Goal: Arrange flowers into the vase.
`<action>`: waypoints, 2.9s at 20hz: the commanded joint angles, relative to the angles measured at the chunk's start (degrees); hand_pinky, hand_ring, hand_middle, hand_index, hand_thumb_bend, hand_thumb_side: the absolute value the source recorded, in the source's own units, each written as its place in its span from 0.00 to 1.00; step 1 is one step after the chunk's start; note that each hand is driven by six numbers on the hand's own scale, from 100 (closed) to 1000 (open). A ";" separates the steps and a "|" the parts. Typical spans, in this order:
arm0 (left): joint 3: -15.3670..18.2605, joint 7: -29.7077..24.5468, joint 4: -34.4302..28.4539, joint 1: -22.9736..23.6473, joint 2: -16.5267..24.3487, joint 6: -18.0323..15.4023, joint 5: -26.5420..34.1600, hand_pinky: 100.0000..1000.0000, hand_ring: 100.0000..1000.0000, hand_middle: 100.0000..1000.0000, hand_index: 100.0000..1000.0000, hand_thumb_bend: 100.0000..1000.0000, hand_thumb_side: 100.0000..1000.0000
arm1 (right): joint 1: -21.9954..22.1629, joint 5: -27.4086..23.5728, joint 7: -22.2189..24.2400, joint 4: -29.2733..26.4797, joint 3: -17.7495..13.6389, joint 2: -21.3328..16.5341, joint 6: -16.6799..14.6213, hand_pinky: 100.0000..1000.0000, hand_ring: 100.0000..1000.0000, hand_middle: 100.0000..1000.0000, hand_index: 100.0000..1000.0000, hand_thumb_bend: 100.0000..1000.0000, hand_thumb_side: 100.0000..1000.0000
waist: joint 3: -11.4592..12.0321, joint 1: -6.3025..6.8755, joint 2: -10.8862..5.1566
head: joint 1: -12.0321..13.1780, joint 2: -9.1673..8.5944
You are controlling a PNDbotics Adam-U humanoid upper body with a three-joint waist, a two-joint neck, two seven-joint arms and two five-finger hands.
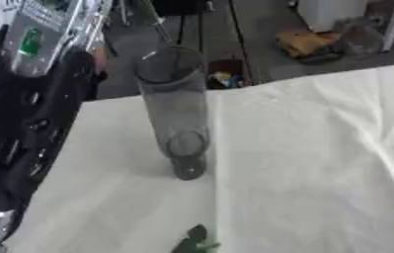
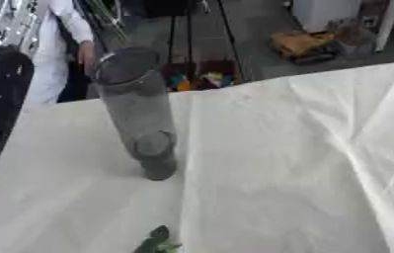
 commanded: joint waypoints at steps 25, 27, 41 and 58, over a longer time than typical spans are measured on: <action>-0.56 0.27 1.06 -1.04 2.50 12.11 1.68 0.00 0.00 0.00 0.00 0.06 0.22 | 0.16 -0.34 -0.30 -1.03 -0.40 -0.43 0.80 0.83 0.75 0.31 0.88 0.00 0.87 | 0.87 -0.20 -2.53 | -0.90 1.17; -0.52 0.49 1.09 -1.04 2.28 12.17 2.03 0.00 0.00 0.00 0.00 0.06 0.22 | 0.13 -0.32 -0.21 -1.03 -0.36 -0.40 0.81 0.83 0.75 0.31 0.88 0.00 0.87 | 0.77 -0.18 -2.44 | -0.88 1.05; -1.30 0.37 1.20 -0.14 1.39 12.19 0.91 0.00 0.00 0.00 0.00 0.05 0.22 | -0.29 -0.22 0.10 -1.03 -0.36 -0.21 0.78 0.83 0.75 0.31 0.88 0.00 0.88 | 0.16 -0.03 -1.46 | -0.81 0.42; -1.73 0.84 1.41 0.54 -0.09 12.19 1.23 0.00 0.00 0.00 0.00 0.03 0.24 | -0.55 -0.17 0.37 -1.03 -0.35 0.01 0.84 0.84 0.75 0.30 0.88 0.00 0.89 | -0.42 -0.06 -0.85 | -0.58 -0.03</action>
